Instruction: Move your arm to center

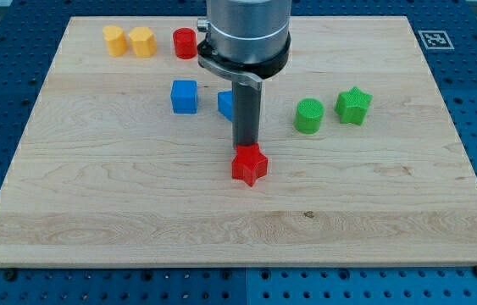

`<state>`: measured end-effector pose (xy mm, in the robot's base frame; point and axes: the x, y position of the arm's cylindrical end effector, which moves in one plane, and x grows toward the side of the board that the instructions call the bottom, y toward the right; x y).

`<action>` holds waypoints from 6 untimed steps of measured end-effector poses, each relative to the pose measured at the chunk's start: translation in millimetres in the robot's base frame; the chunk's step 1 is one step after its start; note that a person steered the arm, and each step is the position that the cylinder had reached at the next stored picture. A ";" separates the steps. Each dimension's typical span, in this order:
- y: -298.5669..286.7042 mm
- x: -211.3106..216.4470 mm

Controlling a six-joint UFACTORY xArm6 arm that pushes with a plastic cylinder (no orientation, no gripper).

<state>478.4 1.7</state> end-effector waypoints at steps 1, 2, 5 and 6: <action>-0.2 18.3; 0.3 22.6; 34.3 -21.4; 34.3 -42.9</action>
